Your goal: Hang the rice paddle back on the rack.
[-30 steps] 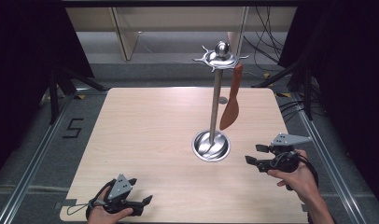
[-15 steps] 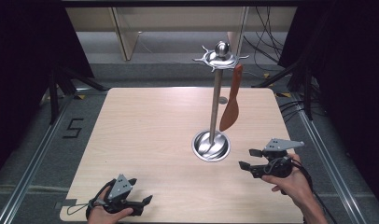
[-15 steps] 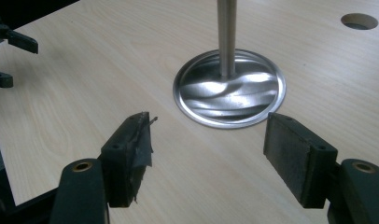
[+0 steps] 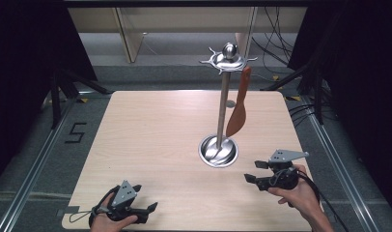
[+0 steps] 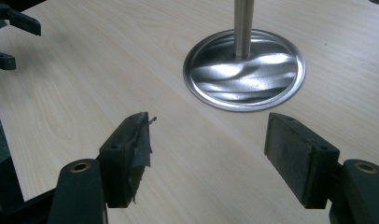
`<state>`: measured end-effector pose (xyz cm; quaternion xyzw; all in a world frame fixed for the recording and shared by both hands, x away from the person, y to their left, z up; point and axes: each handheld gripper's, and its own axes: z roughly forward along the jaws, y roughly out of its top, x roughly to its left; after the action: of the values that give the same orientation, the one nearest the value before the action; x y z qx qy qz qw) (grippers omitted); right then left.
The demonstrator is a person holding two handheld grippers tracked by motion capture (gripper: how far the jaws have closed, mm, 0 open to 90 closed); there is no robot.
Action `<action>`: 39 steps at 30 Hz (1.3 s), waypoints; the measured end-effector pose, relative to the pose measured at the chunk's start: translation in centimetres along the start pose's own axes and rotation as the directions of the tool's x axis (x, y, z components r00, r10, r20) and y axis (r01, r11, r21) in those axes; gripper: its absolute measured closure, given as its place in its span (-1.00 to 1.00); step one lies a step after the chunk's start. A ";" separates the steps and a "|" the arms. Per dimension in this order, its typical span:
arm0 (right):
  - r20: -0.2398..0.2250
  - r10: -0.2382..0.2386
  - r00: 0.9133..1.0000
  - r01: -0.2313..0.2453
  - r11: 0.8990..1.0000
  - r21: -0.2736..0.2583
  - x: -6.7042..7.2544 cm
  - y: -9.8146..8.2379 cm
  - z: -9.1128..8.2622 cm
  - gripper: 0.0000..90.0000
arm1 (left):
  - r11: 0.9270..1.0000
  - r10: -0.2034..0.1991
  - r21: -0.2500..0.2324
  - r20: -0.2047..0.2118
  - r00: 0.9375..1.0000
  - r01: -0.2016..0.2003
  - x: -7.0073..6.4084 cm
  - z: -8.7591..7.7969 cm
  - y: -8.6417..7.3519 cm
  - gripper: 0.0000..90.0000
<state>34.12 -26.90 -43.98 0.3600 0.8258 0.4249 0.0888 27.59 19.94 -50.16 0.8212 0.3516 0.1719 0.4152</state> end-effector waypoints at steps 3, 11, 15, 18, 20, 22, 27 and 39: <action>-0.010 -0.008 1.000 0.008 1.000 0.003 0.1 -0.2 0.1 -0.29 | 1.000 0.000 -0.001 0.001 1.000 0.000 0.0 0.0 0.0 -0.65; -0.019 -0.013 1.000 0.013 1.000 0.018 0.2 -0.8 0.5 -0.31 | 1.000 0.001 0.000 0.000 1.000 -0.001 0.0 0.0 0.0 -0.65; -0.017 -0.013 1.000 0.013 1.000 0.020 0.3 -1.0 0.6 -0.32 | 1.000 0.001 -0.001 0.000 1.000 -0.001 0.0 0.0 0.0 -0.65; -0.021 0.001 1.000 -0.001 1.000 0.016 0.4 -1.2 0.7 -0.33 | 1.000 -0.001 -0.001 -0.001 1.000 0.001 0.0 0.0 0.0 -0.65; -0.015 -0.003 1.000 0.003 1.000 0.018 0.4 -1.3 0.6 -0.33 | 1.000 0.000 -0.001 0.000 1.000 0.000 0.0 0.0 0.0 -0.65; -0.027 0.014 1.000 -0.013 0.999 0.032 0.5 -1.4 0.6 -0.33 | 1.000 0.001 -0.001 -0.001 1.000 -0.001 0.0 0.0 0.0 -0.65; -0.014 0.021 1.000 -0.020 0.999 0.032 0.5 -1.8 0.6 -0.33 | 0.999 -0.028 -0.017 0.009 1.000 0.028 -0.2 0.1 0.0 -0.65; -0.018 0.037 0.999 -0.037 0.999 0.037 0.6 -2.5 0.5 -0.37 | 1.000 -0.004 -0.003 0.006 1.000 0.004 0.0 0.0 0.0 -0.65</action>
<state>32.59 -27.12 -46.08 0.3729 0.8275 0.4144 0.0667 27.56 19.90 -50.21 0.8204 0.3520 0.1691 0.4177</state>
